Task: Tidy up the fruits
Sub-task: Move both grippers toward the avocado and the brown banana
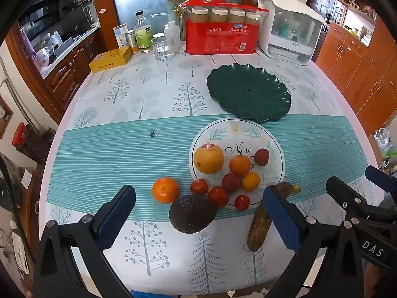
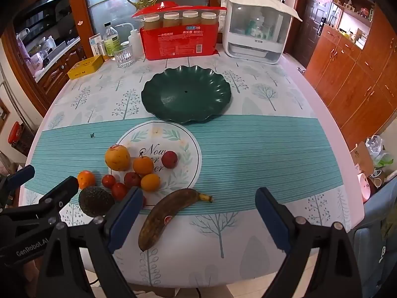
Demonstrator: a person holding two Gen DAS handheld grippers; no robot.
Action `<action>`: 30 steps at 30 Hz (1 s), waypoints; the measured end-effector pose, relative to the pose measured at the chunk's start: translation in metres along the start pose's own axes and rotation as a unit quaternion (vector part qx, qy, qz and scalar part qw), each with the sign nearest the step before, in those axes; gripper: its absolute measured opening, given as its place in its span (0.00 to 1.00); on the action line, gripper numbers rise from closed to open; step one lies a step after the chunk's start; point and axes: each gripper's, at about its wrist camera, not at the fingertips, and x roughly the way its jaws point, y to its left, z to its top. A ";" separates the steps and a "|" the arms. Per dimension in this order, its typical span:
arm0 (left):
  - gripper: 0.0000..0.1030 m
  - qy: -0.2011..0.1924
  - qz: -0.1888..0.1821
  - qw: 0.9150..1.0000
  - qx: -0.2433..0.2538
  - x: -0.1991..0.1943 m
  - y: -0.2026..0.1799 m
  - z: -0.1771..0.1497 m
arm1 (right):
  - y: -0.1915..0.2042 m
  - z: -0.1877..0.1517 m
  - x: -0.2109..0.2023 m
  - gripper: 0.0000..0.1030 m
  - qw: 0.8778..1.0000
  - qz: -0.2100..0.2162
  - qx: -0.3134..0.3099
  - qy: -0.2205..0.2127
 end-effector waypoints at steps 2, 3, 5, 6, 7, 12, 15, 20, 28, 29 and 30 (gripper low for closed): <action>0.99 0.004 0.002 1.000 0.002 0.001 -0.001 0.000 | 0.000 0.000 0.000 0.90 1.000 0.000 0.001 0.001; 0.99 0.006 0.001 1.000 0.003 0.001 -0.002 0.000 | 0.000 0.000 0.000 0.90 1.000 0.000 0.002 0.002; 0.99 0.011 -0.004 1.000 0.005 0.004 -0.003 0.006 | 0.000 0.000 0.001 0.90 1.000 0.000 0.004 0.003; 0.99 0.013 -0.004 1.000 0.006 0.004 -0.003 0.007 | 0.000 -0.001 0.000 0.90 1.000 -0.001 0.005 0.004; 0.99 0.014 -0.004 1.000 0.007 0.004 -0.004 0.008 | 0.002 0.000 0.000 0.90 1.000 -0.002 0.007 0.004; 0.99 0.011 -0.009 1.000 0.009 0.002 0.003 0.002 | 0.003 -0.002 0.000 0.90 1.000 -0.001 0.012 0.007; 0.99 0.014 -0.010 1.000 0.011 0.001 0.005 0.000 | 0.004 -0.006 -0.002 0.90 1.000 0.000 0.014 0.004; 0.99 0.013 -0.011 1.000 0.013 0.001 0.007 -0.005 | 0.008 -0.012 -0.003 0.90 1.000 0.001 0.018 0.002; 0.99 0.009 -0.018 1.000 0.016 -0.002 0.012 -0.011 | 0.013 -0.021 -0.010 0.90 1.000 -0.004 0.024 -0.003; 0.99 0.008 -0.019 1.000 0.016 -0.002 0.013 -0.012 | 0.014 -0.022 -0.011 0.90 1.000 -0.004 0.025 -0.004; 0.99 0.008 -0.018 1.000 0.016 -0.002 0.012 -0.011 | 0.015 -0.023 -0.012 0.90 1.000 -0.004 0.025 -0.004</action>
